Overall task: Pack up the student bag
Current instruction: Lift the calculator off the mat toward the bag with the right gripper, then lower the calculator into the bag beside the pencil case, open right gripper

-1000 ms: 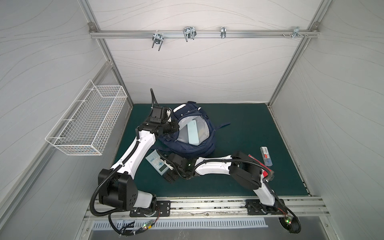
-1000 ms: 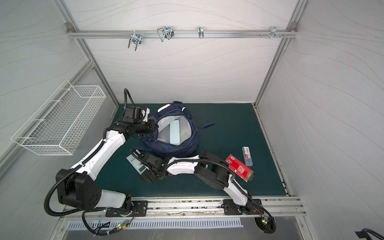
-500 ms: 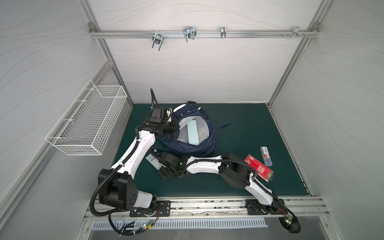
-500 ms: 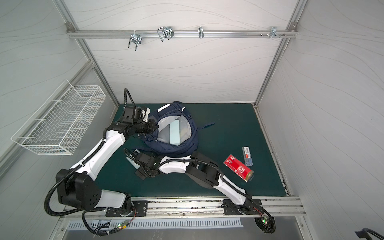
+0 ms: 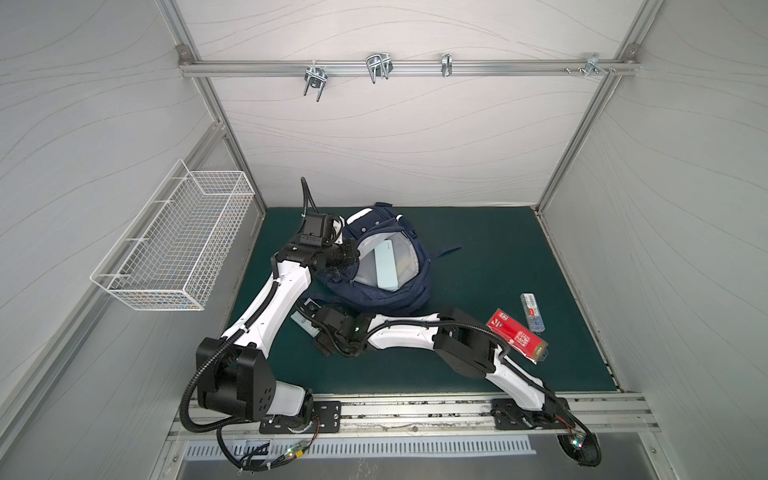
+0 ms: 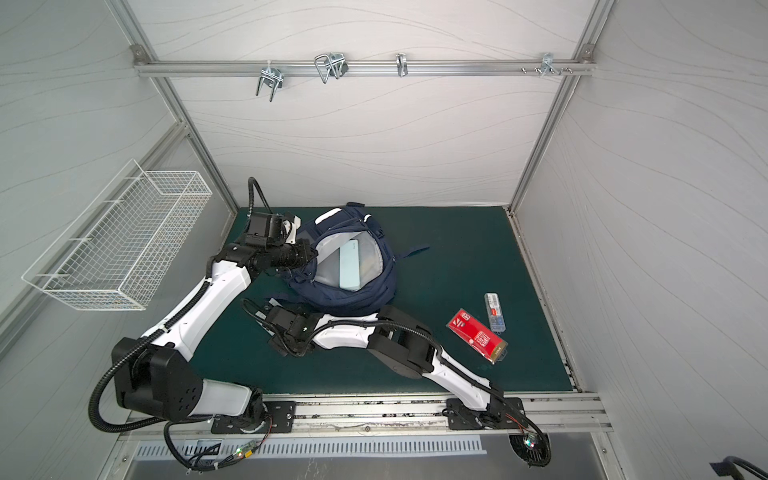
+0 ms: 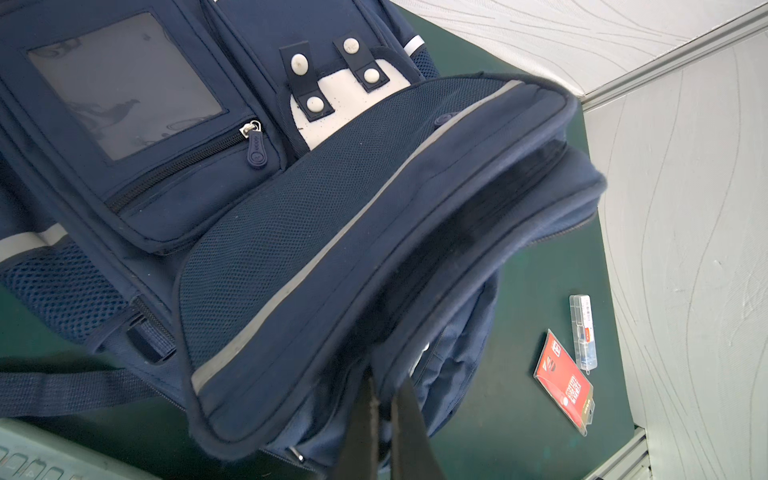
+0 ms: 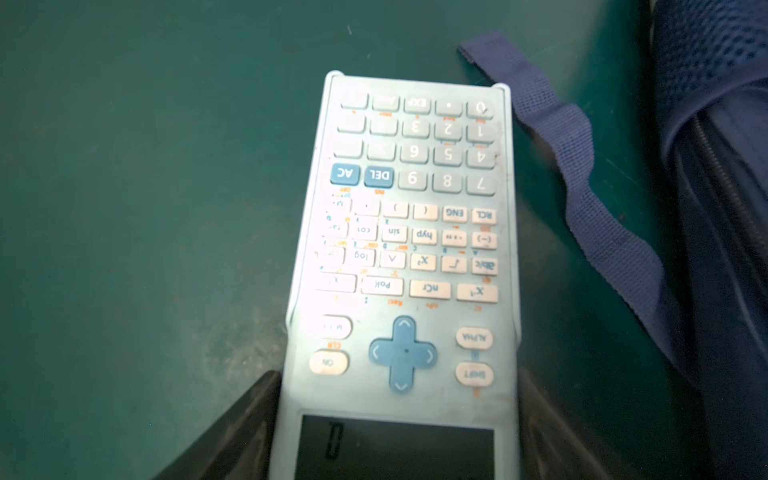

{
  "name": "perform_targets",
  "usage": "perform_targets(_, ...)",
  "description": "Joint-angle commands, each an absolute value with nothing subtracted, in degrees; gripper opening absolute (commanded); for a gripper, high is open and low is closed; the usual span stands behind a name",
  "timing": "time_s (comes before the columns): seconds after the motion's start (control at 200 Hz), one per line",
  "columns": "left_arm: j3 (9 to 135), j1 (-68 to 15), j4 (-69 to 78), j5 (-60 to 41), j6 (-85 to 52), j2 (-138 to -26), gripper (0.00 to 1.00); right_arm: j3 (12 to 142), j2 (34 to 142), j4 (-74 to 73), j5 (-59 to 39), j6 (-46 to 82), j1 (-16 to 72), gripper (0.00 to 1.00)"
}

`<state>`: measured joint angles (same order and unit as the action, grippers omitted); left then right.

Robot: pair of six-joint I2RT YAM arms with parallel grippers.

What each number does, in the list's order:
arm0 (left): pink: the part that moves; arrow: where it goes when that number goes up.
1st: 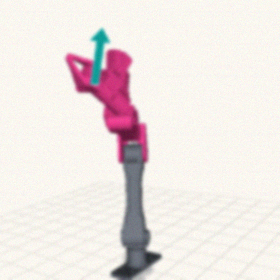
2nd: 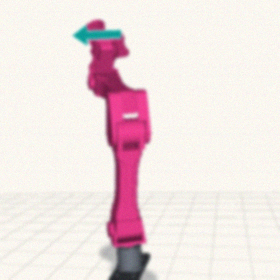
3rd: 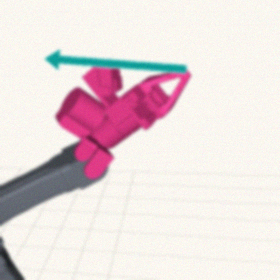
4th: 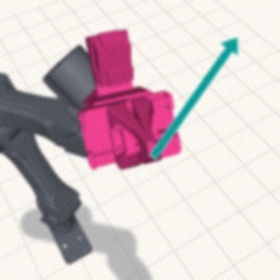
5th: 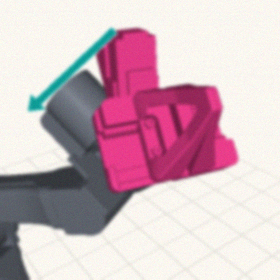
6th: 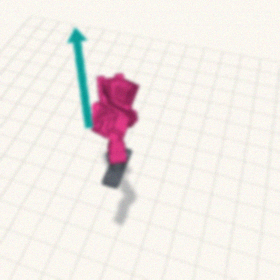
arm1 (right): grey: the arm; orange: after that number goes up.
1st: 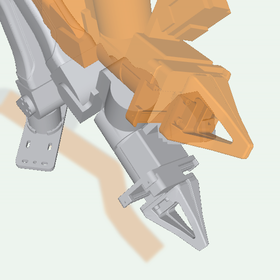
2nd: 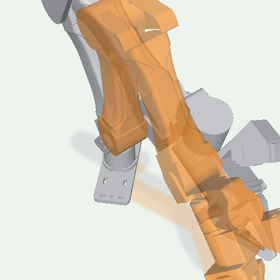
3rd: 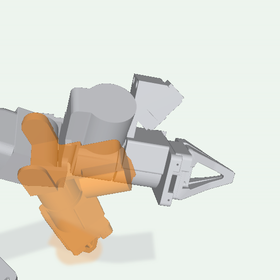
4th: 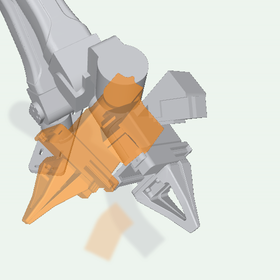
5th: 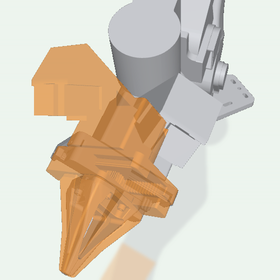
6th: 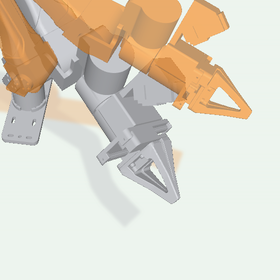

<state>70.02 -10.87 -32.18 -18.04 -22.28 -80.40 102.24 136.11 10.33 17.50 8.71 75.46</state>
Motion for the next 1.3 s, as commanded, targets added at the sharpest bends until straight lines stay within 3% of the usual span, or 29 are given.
perform_targets(0.0, 70.5, -10.3, -29.8, -18.3, -22.2, -79.2, 0.00, 97.7, 136.7, 19.1, 20.6, 8.4, 75.6, 0.63)
perform_targets(0.28, 70.2, -10.3, -29.7, -17.9, -22.3, -78.7, 0.00, 82.3, 123.9, 15.7, 21.1, 11.8, 76.3, 0.43)
perform_targets(0.365, 69.9, -10.3, -29.4, -17.9, -22.5, -78.8, 0.00, 76.4, 117.3, 15.1, 21.7, 13.8, 77.2, 0.24)
perform_targets(0.59, 70.0, -11.1, -29.8, -17.2, -22.0, -79.7, 0.00, 66.1, 101.9, 18.8, 25.3, 20.4, 80.8, 0.11)
perform_targets(0.865, 70.6, -15.6, -31.5, -13.7, -20.1, -80.2, 0.00, 56.2, 81.2, 27.9, 33.4, 29.9, 83.2, 0.16)
perform_targets(1.025, 70.2, -18.3, -31.8, -11.9, -20.0, -79.9, 0.00, 54.7, 72.0, 33.3, 32.4, 33.0, 77.8, 0.19)
perform_targets(1.29, 68.2, -22.5, -31.4, -12.3, -21.5, -77.7, 0.00, 60.8, 73.3, 34.3, 22.5, 28.3, 63.8, 0.21)
